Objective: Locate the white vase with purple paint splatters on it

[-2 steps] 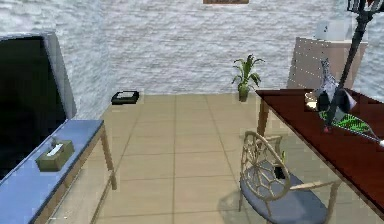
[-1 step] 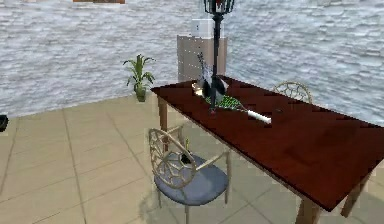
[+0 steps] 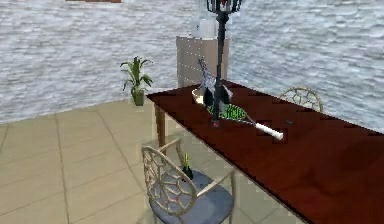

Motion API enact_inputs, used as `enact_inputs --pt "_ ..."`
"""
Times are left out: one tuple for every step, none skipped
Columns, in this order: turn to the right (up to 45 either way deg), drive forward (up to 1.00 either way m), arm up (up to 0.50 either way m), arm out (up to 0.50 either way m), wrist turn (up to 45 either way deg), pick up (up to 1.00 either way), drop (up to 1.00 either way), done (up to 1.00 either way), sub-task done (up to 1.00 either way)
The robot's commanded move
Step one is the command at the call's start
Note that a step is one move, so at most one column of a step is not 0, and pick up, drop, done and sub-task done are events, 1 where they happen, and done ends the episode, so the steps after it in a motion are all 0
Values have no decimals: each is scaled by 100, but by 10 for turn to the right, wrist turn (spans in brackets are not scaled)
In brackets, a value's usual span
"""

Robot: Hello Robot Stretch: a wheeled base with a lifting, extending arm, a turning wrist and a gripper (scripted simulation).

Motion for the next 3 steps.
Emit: enact_inputs --pt "90 0 0 0 0 0 0 0 0" --pt "0 45 0 0 0 0 0 0 0" --pt "0 0 0 0 0 0 0 100 0"
